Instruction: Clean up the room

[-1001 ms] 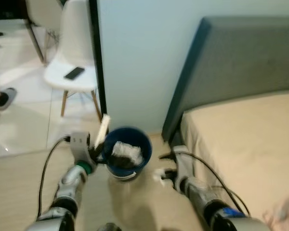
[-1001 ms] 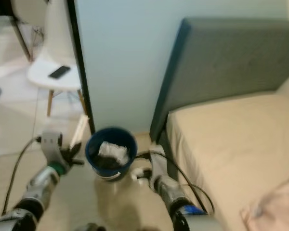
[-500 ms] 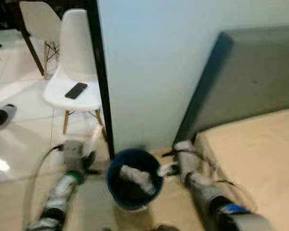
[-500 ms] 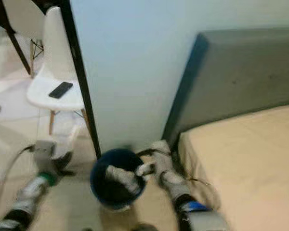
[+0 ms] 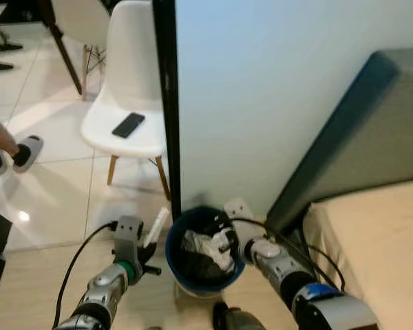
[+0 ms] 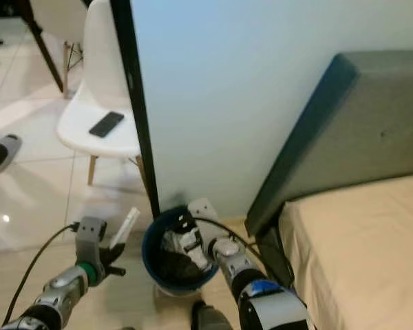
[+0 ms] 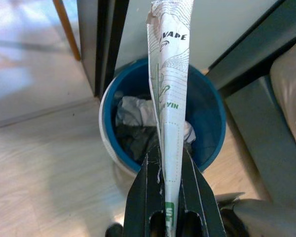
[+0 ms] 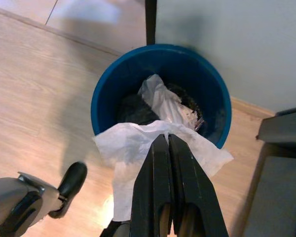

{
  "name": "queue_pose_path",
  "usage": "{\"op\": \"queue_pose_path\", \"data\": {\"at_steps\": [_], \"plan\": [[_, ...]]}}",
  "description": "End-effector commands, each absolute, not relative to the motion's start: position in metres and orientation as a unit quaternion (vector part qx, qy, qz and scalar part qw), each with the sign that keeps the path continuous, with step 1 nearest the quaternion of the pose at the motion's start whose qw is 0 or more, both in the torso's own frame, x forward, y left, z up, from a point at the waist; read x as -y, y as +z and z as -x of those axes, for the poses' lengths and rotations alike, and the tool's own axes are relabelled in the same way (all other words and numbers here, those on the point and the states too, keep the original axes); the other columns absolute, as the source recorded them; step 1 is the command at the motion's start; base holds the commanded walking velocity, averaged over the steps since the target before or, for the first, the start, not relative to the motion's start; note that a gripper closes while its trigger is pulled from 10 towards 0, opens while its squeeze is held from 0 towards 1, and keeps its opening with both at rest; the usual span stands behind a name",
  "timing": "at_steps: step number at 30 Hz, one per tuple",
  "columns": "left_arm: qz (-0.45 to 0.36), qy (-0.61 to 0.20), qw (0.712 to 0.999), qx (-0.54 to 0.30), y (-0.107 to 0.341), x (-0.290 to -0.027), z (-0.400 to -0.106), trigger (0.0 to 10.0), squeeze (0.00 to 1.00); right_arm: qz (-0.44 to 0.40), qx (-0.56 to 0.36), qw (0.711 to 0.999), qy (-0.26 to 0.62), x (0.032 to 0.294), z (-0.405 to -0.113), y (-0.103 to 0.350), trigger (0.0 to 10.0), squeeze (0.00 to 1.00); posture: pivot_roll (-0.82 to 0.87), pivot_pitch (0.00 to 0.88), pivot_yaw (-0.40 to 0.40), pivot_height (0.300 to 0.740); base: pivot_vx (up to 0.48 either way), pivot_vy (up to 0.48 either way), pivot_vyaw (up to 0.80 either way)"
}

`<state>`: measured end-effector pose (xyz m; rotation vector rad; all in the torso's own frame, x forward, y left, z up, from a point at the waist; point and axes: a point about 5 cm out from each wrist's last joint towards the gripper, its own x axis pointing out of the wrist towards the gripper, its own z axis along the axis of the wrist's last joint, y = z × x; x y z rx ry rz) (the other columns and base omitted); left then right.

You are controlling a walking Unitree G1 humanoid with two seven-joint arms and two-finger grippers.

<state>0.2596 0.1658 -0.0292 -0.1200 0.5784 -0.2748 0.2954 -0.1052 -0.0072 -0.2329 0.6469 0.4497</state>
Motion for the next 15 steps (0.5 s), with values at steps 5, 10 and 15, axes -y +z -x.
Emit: {"op": "queue_pose_path", "data": {"at_steps": [5,10,15], "plan": [[0.072,-0.167,0.941,-0.284,-0.038,-0.144,-0.245,10.0,0.00,0.106,-0.312,0.925,0.190,0.105,-0.302,-0.002,10.0,0.00,0.02,0.122,0.020,0.730,0.000,0.000,0.00],[0.085,-0.180,0.946,-0.256,-0.036,-0.138,-0.239,10.0,0.00,0.114,-0.304,0.931,0.166,0.106,-0.308,0.003,10.0,0.00,0.05,0.180,0.021,0.730,0.000,0.000,0.00],[0.091,-0.184,0.958,-0.202,-0.024,-0.140,-0.229,10.0,0.00,0.077,-0.276,0.947,0.148,0.101,-0.319,0.016,10.0,0.00,0.13,0.281,0.043,0.730,0.000,0.000,0.00]]}}
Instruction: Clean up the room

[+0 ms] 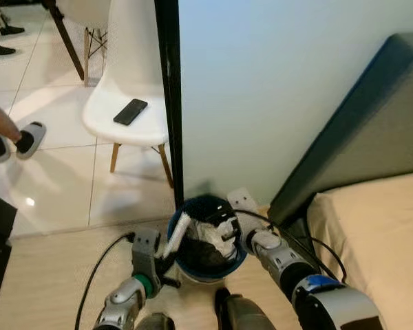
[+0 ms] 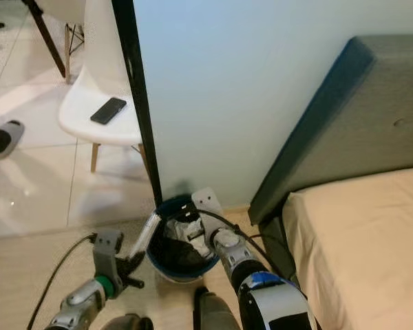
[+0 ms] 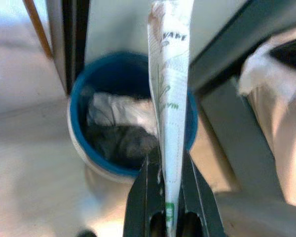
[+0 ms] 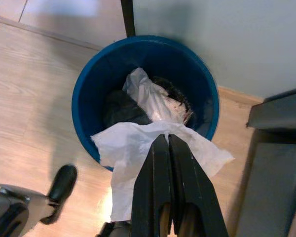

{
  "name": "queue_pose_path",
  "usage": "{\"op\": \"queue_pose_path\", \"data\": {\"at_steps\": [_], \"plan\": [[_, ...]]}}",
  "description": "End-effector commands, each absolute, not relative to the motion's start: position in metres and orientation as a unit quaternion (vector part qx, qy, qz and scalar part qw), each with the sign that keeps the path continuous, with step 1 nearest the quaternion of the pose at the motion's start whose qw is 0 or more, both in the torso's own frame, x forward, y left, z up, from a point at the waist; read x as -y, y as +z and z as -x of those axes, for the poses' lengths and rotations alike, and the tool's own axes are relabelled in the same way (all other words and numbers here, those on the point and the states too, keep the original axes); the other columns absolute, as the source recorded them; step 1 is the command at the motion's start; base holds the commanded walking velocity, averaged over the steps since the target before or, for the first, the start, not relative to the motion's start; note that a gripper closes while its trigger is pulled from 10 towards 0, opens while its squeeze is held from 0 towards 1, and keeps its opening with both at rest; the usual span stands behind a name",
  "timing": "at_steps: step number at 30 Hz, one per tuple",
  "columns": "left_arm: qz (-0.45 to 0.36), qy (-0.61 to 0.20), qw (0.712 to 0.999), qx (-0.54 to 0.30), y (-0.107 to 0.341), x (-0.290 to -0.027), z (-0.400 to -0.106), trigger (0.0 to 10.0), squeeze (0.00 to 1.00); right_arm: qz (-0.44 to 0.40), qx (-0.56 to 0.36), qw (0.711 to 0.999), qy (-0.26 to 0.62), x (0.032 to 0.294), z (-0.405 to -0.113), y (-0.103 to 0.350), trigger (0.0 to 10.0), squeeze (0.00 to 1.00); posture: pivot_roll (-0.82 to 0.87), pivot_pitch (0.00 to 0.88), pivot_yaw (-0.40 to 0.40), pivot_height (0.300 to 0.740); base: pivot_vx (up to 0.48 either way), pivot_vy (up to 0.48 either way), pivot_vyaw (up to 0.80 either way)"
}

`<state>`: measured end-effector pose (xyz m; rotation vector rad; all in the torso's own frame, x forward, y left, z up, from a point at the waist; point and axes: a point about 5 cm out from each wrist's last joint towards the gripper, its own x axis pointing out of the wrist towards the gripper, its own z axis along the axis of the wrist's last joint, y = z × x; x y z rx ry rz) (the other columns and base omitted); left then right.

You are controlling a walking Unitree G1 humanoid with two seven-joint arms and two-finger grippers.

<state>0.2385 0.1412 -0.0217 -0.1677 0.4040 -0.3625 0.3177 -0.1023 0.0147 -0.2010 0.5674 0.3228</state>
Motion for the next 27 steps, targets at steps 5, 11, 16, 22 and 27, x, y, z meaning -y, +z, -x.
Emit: {"op": "queue_pose_path", "data": {"at_steps": [5,11,16,22,27], "plan": [[0.092,-0.181,0.964,-0.171,-0.010,-0.142,-0.230,10.0,0.00,0.047,-0.253,0.957,0.133,0.098,-0.331,0.031,10.0,0.03,0.15,0.318,0.049,0.730,0.000,0.000,0.00],[0.092,-0.184,0.967,-0.147,0.004,-0.141,-0.236,10.0,0.00,0.042,-0.224,0.966,0.121,0.098,-0.345,0.049,10.0,1.00,0.15,0.319,0.050,0.730,0.000,0.000,0.00],[0.085,-0.202,0.965,-0.141,0.011,-0.134,-0.236,10.0,0.00,0.062,-0.199,0.971,0.116,0.101,-0.354,0.061,10.0,1.00,0.14,0.312,0.045,0.730,0.000,0.000,0.00],[0.088,-0.207,0.964,-0.145,0.013,-0.131,-0.237,10.0,0.00,0.073,-0.200,0.971,0.110,0.110,-0.354,0.060,10.0,0.95,0.12,0.283,0.038,0.730,0.000,0.000,0.00],[0.043,-0.281,0.944,-0.168,0.008,-0.112,-0.245,10.0,0.00,0.062,-0.243,0.962,0.107,0.123,-0.337,0.036,10.0,0.00,0.05,0.244,0.035,0.730,0.000,0.000,-0.77]]}}
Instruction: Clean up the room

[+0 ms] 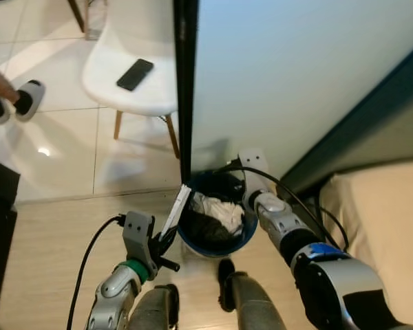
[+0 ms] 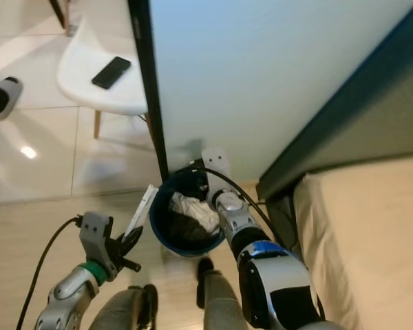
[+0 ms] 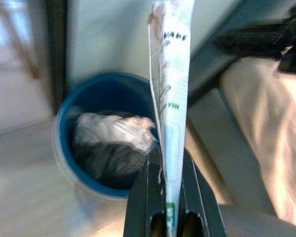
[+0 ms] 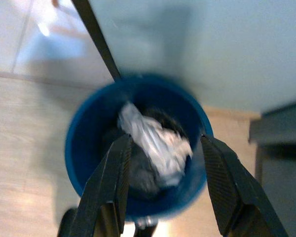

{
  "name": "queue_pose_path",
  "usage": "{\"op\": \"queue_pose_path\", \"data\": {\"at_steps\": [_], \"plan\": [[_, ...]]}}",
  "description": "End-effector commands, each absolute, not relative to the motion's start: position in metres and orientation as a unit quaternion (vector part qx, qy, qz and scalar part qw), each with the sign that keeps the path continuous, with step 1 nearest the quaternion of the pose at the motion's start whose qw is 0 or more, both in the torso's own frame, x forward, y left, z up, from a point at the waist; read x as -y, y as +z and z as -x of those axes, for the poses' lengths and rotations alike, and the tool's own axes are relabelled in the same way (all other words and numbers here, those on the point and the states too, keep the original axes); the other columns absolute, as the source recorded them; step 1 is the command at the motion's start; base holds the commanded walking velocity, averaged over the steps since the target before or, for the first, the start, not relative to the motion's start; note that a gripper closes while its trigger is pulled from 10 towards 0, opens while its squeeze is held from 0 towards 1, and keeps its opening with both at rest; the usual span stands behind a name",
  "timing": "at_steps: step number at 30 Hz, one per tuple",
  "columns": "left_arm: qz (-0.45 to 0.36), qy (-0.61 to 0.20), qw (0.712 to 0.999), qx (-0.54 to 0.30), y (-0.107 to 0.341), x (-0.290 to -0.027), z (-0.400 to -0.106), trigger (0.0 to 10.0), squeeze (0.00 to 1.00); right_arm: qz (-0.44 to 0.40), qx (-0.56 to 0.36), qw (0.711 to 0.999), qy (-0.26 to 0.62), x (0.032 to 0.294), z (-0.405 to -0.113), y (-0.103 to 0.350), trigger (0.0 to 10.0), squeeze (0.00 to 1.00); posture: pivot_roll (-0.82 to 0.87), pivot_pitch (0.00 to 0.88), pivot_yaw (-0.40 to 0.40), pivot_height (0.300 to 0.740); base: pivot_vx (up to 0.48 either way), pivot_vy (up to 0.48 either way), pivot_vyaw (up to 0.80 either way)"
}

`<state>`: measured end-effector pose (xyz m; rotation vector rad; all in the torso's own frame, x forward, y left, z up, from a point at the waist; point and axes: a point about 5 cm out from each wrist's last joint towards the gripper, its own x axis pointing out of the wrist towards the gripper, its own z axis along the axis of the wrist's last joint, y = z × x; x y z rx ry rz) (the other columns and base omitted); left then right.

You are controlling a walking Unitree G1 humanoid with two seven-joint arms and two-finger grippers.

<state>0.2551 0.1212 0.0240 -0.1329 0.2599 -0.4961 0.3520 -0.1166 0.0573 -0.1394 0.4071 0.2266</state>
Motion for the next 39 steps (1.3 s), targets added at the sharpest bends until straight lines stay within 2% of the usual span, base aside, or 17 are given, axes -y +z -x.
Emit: {"op": "queue_pose_path", "data": {"at_steps": [1,4,10,11,12,14,16,19,24,25,29,31,33,39], "plan": [[0.043,-0.281,0.944,-0.168,0.008,-0.112,-0.245,10.0,0.00,0.062,-0.243,0.962,0.107,0.123,-0.337,0.036,10.0,0.00,0.05,0.244,0.035,0.730,0.000,0.000,-0.77],[-0.023,-0.320,0.929,-0.185,0.001,-0.101,-0.252,10.0,0.00,0.059,-0.268,0.957,0.092,0.135,-0.323,0.018,10.0,0.00,0.01,0.225,0.041,0.730,0.000,0.000,-0.77],[-0.032,-0.304,0.936,-0.176,0.007,-0.092,-0.268,10.0,0.00,0.068,-0.285,0.953,0.080,0.146,-0.308,0.003,10.0,0.00,-0.03,0.204,0.045,0.730,0.000,0.000,-0.77],[-0.098,-0.292,0.934,-0.182,0.006,-0.089,-0.276,10.0,0.00,0.064,-0.291,0.952,0.070,0.152,-0.301,-0.003,10.0,0.00,-0.05,0.193,0.057,0.730,0.000,0.000,0.00],[-0.098,-0.292,0.934,-0.182,0.006,-0.089,-0.276,10.0,0.00,0.064,-0.291,0.952,0.070,0.152,-0.301,-0.003,10.0,0.00,-0.05,0.193,0.057,0.730,0.000,0.000,0.00],[-0.154,-0.269,0.930,-0.197,0.002,-0.093,-0.279,10.0,0.00,0.063,-0.298,0.951,0.060,0.158,-0.297,-0.007,10.0,0.00,-0.07,0.189,0.063,0.730,0.000,0.000,0.00],[-0.154,-0.269,0.930,-0.197,0.002,-0.093,-0.279,10.0,0.00,0.063,-0.298,0.951,0.060,0.158,-0.297,-0.007,10.0,0.00,-0.07,0.189,0.063,0.730,0.000,0.000,0.00],[-0.171,-0.226,0.934,-0.216,-0.003,-0.100,-0.283,10.0,0.00,0.070,-0.302,0.949,0.054,0.163,-0.295,-0.009,10.0,0.00,-0.09,0.187,0.065,0.730,0.000,0.000,0.00],[-0.208,-0.205,0.929,-0.227,-0.008,-0.098,-0.284,10.0,0.00,0.088,-0.301,0.948,0.059,0.165,-0.295,-0.008,10.0,0.00,-0.13,0.190,0.063,0.730,0.000,0.000,0.00],[-0.235,-0.189,0.926,-0.227,-0.009,-0.097,-0.285,10.0,0.00,0.091,-0.300,0.948,0.060,0.164,-0.295,-0.008,10.0,0.00,-0.15,0.190,0.065,0.730,0.000,0.000,0.00],[-0.221,-0.176,0.935,-0.216,-0.004,-0.094,-0.289,10.0,0.00,0.095,-0.297,0.948,0.063,0.164,-0.294,-0.009,10.0,0.00,-0.17,0.191,0.067,0.730,0.000,0.000,0.00],[-0.197,-0.177,0.946,-0.184,0.008,-0.084,-0.299,10.0,0.00,0.097,-0.297,0.948,0.064,0.165,-0.293,-0.010,10.0,0.00,-0.19,0.191,0.068,0.730,0.000,0.000,0.00],[-0.200,-0.184,0.949,-0.162,0.019,-0.076,-0.307,10.0,0.00,0.100,-0.297,0.947,0.064,0.167,-0.292,-0.011,10.0,0.00,-0.19,0.193,0.068,0.730,0.000,0.000,0.00],[-0.225,-0.177,0.946,-0.150,0.027,-0.076,-0.317,10.0,0.00,0.101,-0.296,0.948,0.060,0.171,-0.291,-0.011,10.0,0.00,-0.21,0.191,0.069,0.730,0.000,0.000,0.00]]}}
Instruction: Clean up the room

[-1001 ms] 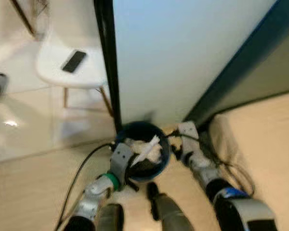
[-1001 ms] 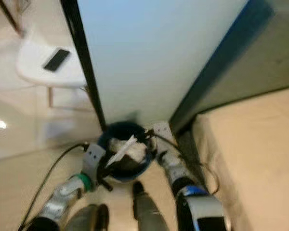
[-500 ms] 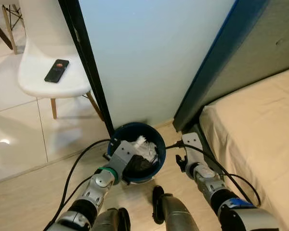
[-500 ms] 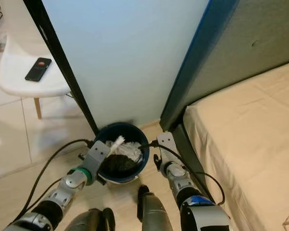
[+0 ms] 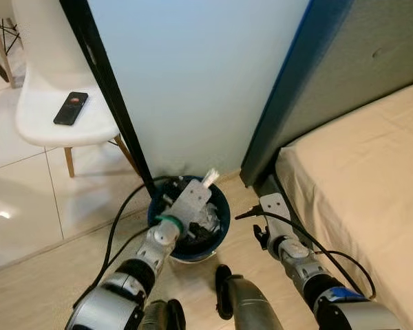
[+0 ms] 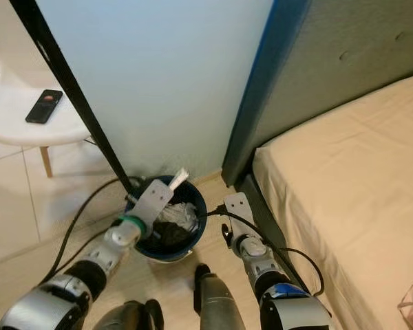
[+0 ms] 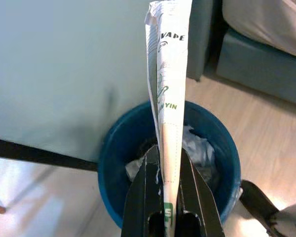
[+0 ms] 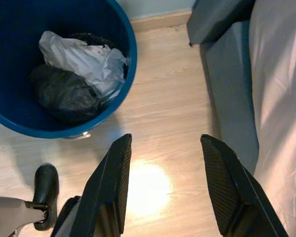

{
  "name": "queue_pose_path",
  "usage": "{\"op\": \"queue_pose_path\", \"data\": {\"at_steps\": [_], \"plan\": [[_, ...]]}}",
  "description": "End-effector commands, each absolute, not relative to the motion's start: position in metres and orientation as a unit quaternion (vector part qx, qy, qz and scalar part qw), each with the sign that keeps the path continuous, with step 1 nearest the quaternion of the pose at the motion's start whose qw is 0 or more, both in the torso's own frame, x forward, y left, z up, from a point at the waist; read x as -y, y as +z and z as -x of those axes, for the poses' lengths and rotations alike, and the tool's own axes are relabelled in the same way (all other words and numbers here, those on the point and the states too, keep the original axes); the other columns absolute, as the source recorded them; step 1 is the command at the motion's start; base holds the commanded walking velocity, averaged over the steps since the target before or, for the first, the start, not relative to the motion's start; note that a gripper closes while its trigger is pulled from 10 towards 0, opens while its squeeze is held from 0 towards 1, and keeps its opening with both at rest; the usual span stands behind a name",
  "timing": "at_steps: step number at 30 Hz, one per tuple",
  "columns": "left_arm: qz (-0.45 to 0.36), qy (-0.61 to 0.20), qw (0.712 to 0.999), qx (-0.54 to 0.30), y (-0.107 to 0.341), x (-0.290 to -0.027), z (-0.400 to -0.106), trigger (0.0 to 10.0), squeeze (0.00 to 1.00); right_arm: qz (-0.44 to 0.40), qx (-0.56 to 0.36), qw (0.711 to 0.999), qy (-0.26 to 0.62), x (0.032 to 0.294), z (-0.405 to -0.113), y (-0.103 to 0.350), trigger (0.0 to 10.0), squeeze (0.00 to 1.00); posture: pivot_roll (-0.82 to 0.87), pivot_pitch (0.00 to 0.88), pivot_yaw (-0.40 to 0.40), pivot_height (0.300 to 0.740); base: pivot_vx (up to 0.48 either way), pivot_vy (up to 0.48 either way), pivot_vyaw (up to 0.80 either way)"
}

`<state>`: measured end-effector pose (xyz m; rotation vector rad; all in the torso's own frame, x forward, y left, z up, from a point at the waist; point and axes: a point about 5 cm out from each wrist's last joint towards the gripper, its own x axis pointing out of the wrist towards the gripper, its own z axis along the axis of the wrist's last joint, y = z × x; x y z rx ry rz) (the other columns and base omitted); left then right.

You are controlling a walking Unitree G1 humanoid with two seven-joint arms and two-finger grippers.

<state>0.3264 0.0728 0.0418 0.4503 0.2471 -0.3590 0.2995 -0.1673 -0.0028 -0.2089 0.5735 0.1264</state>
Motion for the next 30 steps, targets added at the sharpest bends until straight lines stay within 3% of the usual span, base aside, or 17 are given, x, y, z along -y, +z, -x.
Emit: {"op": "queue_pose_path", "data": {"at_steps": [1,2,11,21,22,24,25,30], "plan": [[-0.225,-0.177,0.946,-0.150,0.027,-0.076,-0.317,10.0,0.00,0.101,-0.296,0.948,0.060,0.171,-0.291,-0.011,10.0,0.00,-0.21,0.191,0.069,0.730,0.000,0.000,0.00],[-0.225,-0.172,0.948,-0.143,0.032,-0.078,-0.321,10.0,1.00,0.100,-0.294,0.949,0.059,0.172,-0.292,-0.010,10.0,0.00,-0.21,0.193,0.069,0.730,0.000,0.000,0.00],[-0.263,-0.145,0.945,-0.130,0.036,-0.088,-0.326,10.0,1.00,0.097,-0.290,0.950,0.058,0.172,-0.293,-0.008,10.0,0.00,-0.22,0.193,0.062,0.730,0.000,0.000,0.00],[-0.204,-0.149,0.955,-0.154,0.024,-0.093,-0.317,10.0,1.00,0.095,-0.293,0.949,0.067,0.167,-0.294,-0.008,10.0,0.00,-0.20,0.178,0.063,0.730,0.000,0.000,0.00],[-0.183,-0.139,0.959,-0.167,0.018,-0.098,-0.312,10.0,0.46,0.095,-0.300,0.946,0.072,0.165,-0.291,-0.011,10.0,0.00,-0.19,0.170,0.062,0.730,0.000,0.000,0.00],[-0.169,-0.130,0.961,-0.176,0.014,-0.103,-0.309,10.0,0.46,0.096,-0.305,0.944,0.075,0.163,-0.290,-0.013,10.0,0.00,-0.19,0.167,0.061,0.730,0.000,0.000,0.00],[-0.138,-0.107,0.965,-0.194,0.007,-0.114,-0.304,10.0,0.00,0.100,-0.315,0.940,0.083,0.161,-0.286,-0.017,10.0,0.00,-0.17,0.158,0.059,0.730,0.000,0.000,0.00],[-0.052,-0.013,0.968,-0.247,-0.014,-0.154,-0.284,10.0,0.00,0.112,-0.348,0.925,0.105,0.155,-0.272,-0.030,10.0,0.00,-0.13,0.126,0.041,0.730,0.000,0.000,0.00]]}}
